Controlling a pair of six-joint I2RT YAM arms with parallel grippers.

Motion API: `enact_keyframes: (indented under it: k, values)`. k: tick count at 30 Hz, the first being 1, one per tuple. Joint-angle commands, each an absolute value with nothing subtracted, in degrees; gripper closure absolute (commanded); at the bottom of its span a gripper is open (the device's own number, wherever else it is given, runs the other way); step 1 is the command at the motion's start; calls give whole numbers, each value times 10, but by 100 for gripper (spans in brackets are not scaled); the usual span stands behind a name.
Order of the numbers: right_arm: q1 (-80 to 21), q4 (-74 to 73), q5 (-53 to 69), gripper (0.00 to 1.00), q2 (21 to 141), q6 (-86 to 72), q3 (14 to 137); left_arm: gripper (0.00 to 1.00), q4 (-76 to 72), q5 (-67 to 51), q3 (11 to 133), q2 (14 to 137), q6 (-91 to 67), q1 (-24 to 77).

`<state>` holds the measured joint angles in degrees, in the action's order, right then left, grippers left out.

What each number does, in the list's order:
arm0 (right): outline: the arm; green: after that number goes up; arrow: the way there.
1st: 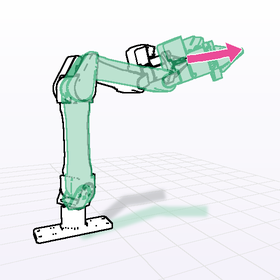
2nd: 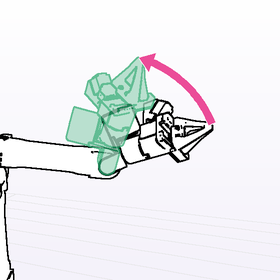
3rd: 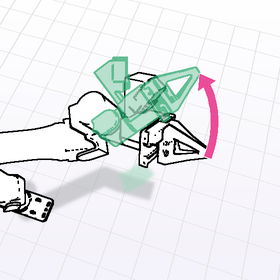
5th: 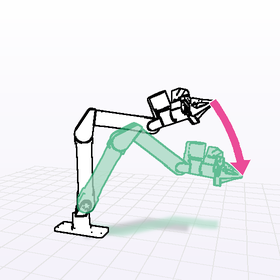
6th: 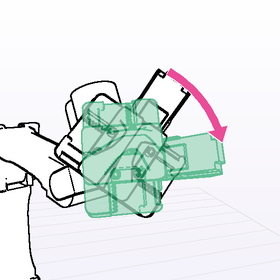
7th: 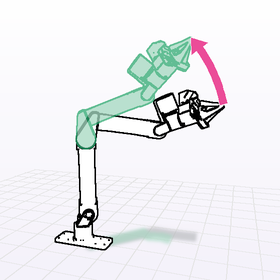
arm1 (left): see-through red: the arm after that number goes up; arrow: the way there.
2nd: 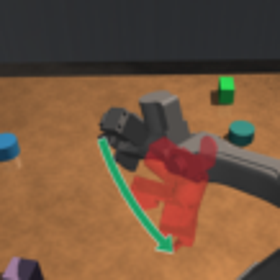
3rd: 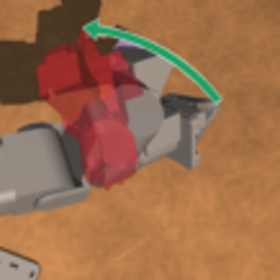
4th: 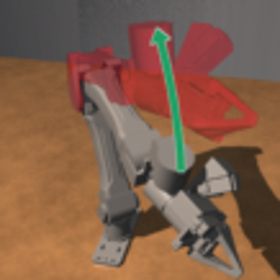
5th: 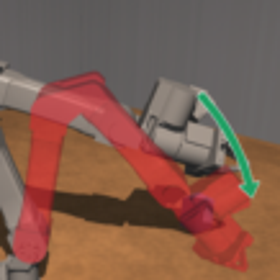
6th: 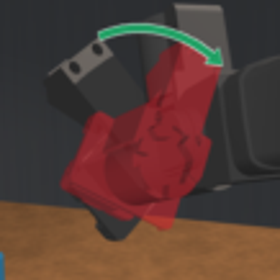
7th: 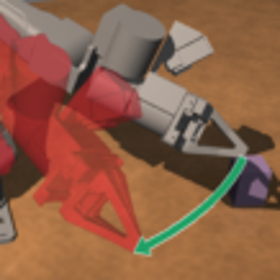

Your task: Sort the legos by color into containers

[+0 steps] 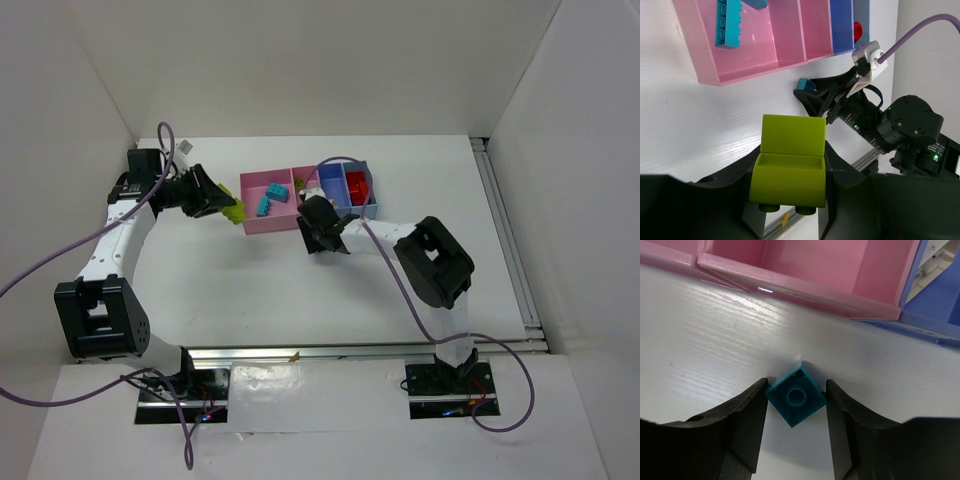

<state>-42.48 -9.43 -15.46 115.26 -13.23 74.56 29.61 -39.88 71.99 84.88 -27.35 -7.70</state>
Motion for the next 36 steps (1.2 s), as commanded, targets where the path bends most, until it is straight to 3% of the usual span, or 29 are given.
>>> enact_keyframes:
  k: [1, 5, 9, 18, 21, 23, 26, 31, 36]
  values:
    - [-427, -85, -172, 62, 1112, -135, 752, 100, 290, -402, 736, 847, -271, -76]
    - [-441, -102, -161, 62, 1018, -152, 732, 100, 295, -402, 741, 861, -271, -76]
    - [-441, -107, -140, 62, 999, -157, 769, 100, 295, -402, 741, 867, -271, -76]
    - [-436, -90, -93, 54, 1208, -131, 1025, 100, 295, -381, 729, 867, -287, -76]
    - [-430, -96, -93, 24, 1256, -137, 1088, 100, 307, -376, 723, 853, -287, -76]
    - [-430, -101, -93, 17, 1256, -137, 1106, 100, 313, -367, 723, 845, -275, -76]
    - [-430, -101, -98, 17, 1231, -137, 1106, 100, 318, -362, 723, 839, -268, -76]
    - [-398, -114, -59, 26, 1121, -152, 1013, 100, 298, -408, 723, 852, -258, -76]
    - [-322, -66, 162, 23, 997, -183, 870, 100, 256, -582, 735, 878, -241, -63]
